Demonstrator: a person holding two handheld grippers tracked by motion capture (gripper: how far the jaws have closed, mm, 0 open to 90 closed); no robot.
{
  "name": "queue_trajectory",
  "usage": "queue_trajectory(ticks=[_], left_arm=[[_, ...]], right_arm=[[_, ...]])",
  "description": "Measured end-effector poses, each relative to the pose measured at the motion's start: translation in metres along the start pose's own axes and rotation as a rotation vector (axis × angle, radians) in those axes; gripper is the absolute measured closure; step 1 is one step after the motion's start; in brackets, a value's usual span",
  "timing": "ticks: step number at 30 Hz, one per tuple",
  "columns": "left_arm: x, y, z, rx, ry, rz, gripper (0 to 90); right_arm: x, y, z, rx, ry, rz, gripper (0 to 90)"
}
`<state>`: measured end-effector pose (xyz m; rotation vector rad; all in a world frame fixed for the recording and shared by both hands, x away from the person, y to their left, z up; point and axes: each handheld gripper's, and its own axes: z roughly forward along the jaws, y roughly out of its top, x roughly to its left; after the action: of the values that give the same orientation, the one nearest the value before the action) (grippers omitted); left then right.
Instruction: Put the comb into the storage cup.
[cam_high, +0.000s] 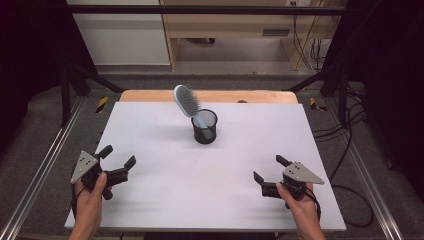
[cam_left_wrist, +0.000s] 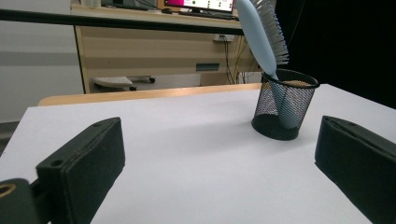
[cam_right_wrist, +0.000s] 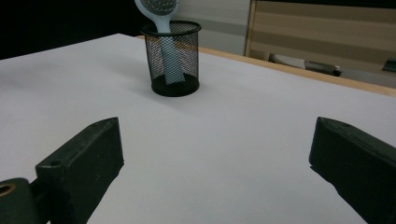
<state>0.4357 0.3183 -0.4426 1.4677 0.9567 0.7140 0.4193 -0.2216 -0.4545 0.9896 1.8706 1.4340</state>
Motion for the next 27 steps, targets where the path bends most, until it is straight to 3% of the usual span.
queue_trajectory(ticks=[6, 14, 20, 23, 27], left_arm=[[-0.003, -0.002, -0.003, -0.015, -0.008, 0.034, 1.9], [-0.007, -0.007, -0.004, -0.002, -0.046, 0.028, 2.0], [-0.011, -0.008, -0.007, 0.010, -0.060, 0.056, 1.9], [-0.014, -0.007, -0.011, -0.005, -0.069, 0.060, 1.9], [-0.015, -0.009, -0.017, -0.017, -0.082, 0.094, 1.9]], right_arm=[[-0.002, 0.001, -0.003, -0.012, -0.002, -0.002, 3.0], [-0.009, -0.002, -0.011, -0.026, -0.015, -0.013, 2.8], [-0.015, -0.007, -0.016, -0.034, -0.033, 0.001, 3.1], [-0.018, -0.009, -0.017, -0.046, -0.033, 0.010, 3.4], [-0.019, -0.012, -0.018, -0.049, -0.023, 0.012, 3.5]])
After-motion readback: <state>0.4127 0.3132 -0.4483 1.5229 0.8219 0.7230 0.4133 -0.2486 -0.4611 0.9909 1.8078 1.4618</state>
